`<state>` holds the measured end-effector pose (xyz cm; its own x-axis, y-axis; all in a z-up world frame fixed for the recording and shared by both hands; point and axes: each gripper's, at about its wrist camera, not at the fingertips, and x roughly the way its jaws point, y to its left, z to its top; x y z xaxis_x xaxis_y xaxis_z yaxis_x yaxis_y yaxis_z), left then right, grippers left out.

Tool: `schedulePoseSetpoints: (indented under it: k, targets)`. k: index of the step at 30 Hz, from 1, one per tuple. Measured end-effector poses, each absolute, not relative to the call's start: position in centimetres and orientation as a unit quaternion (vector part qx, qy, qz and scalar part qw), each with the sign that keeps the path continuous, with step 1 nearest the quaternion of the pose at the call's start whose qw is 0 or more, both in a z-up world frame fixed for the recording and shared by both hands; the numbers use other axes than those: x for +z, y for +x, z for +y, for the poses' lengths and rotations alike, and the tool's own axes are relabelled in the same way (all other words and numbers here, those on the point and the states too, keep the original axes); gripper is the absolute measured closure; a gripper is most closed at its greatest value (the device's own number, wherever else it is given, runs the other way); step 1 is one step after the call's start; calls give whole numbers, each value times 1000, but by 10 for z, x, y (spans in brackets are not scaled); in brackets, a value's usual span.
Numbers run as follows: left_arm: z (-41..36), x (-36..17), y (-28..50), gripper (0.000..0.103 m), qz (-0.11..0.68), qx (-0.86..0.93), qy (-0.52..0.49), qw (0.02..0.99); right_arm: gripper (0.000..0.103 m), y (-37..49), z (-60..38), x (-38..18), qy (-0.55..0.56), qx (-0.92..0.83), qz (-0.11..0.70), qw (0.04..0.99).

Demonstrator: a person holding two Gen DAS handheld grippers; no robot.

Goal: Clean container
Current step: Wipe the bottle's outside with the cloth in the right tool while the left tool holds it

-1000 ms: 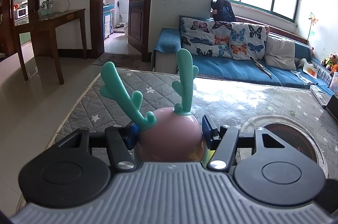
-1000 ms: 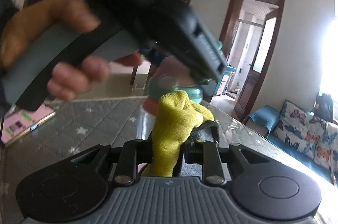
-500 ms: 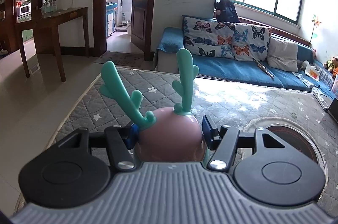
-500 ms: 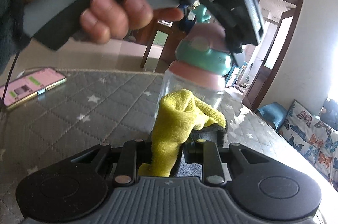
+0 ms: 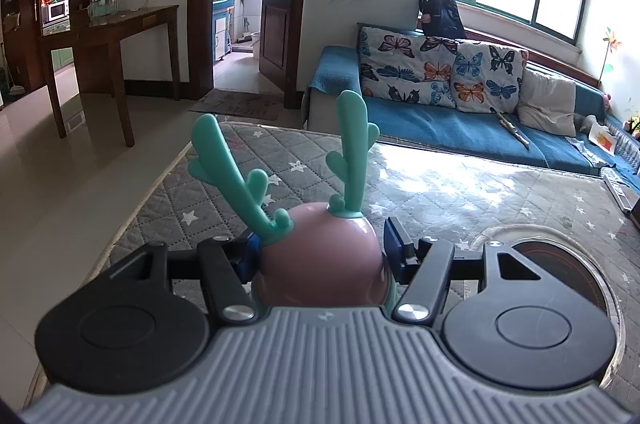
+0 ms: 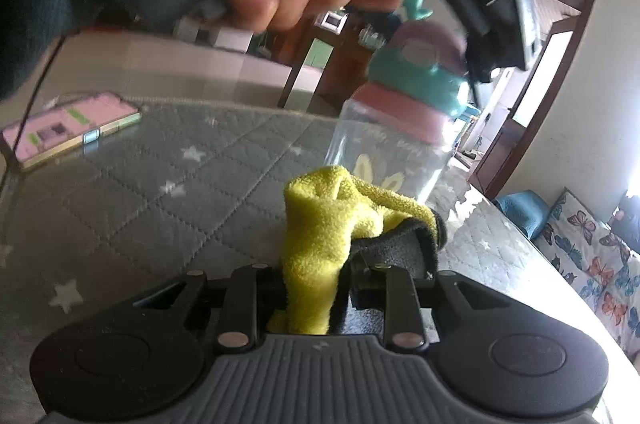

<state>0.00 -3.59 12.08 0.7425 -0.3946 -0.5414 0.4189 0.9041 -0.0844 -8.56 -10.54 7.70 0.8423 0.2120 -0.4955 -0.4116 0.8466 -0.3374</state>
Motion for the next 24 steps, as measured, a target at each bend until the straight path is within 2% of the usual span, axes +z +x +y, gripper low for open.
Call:
schedulePoseSetpoints:
  k: [12, 24]
  targets:
    - [-44, 123, -3, 41, 287, -217, 26, 933, 80, -102, -114, 125, -210, 138, 127, 960]
    - [-50, 124, -5, 41, 286, -216, 25, 933, 80, -92, -95, 106, -248, 175, 140, 942]
